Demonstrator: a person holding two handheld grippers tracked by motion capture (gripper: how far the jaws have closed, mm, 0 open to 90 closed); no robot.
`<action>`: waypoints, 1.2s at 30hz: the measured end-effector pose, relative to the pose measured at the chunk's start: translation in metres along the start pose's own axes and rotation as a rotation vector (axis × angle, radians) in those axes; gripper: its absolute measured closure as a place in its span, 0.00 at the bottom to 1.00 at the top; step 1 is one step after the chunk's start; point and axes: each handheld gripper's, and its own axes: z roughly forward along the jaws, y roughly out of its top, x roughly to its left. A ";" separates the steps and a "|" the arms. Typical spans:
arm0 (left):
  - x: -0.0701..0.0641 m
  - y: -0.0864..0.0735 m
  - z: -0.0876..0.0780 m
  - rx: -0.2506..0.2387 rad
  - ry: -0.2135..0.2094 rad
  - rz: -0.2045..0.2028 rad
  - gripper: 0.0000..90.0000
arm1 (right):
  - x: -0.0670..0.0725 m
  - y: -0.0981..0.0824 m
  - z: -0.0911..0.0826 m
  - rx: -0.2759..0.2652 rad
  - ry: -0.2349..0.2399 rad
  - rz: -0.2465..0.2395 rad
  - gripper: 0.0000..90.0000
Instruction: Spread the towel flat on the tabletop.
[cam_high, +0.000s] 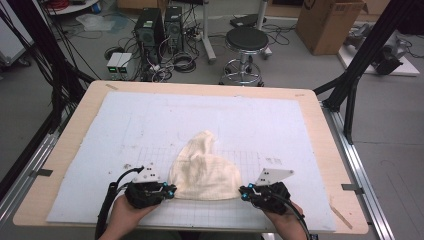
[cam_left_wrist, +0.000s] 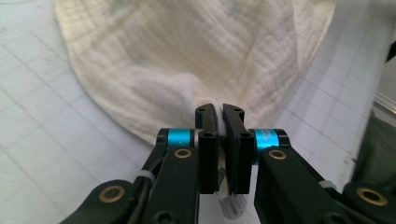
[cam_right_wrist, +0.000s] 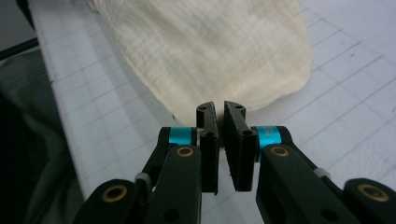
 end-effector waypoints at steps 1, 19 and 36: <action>-0.002 -0.001 -0.001 0.006 -0.008 0.002 0.94 | 0.004 -0.003 -0.003 -0.004 0.001 0.002 0.94; 0.028 0.021 -0.005 -0.099 0.028 -0.024 0.56 | -0.019 0.030 0.008 -0.111 0.028 -0.007 0.62; 0.043 0.019 0.027 0.054 0.084 0.040 0.94 | -0.037 0.040 0.061 0.040 0.147 -0.027 0.93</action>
